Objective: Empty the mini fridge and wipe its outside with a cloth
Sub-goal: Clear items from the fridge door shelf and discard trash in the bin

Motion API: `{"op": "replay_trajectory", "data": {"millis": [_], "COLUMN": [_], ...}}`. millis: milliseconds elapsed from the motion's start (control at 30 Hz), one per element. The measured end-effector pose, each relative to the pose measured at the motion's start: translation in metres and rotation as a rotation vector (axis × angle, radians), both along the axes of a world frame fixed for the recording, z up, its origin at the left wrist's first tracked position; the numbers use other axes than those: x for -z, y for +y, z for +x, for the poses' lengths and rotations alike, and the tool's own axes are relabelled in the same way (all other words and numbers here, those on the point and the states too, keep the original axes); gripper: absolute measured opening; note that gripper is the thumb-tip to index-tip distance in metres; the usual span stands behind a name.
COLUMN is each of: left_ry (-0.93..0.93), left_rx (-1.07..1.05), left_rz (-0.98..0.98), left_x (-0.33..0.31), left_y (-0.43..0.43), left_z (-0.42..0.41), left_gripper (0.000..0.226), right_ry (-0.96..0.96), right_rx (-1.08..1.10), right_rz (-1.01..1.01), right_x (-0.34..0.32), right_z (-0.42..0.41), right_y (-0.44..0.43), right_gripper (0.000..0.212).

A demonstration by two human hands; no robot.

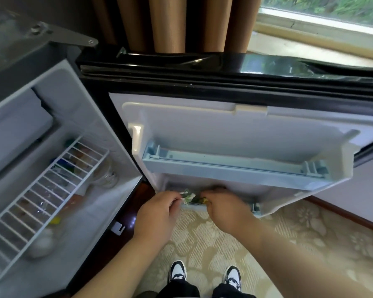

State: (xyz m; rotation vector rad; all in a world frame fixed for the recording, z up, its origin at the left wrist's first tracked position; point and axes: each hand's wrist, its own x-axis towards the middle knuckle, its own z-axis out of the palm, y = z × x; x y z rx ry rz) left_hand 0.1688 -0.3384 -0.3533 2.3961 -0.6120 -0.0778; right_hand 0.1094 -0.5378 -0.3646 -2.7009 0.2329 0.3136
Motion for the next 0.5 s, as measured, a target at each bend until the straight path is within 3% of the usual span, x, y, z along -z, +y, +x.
{"op": "replay_trajectory", "data": {"millis": [133,333,500], "left_ry": [0.028,0.007,0.012], "left_rx": [-0.034,-0.039,-0.05], "left_rz": [0.004,-0.003,-0.032], "left_x": [0.005,0.011,0.013], "left_y": [0.011,0.013,0.012], "left_z": [-0.001,0.0,0.0], "left_gripper": [0.008,0.009,0.009], "right_ry": [0.081,0.254,0.282], "right_rx": [-0.101,-0.154,-0.111], "right_rz": [-0.092,-0.154,-0.152], "right_x": [0.005,0.005,-0.001], "right_z": [0.014,0.031,0.036], "right_y": [0.001,0.0,0.01], "right_gripper": [0.053,0.054,0.045]}}
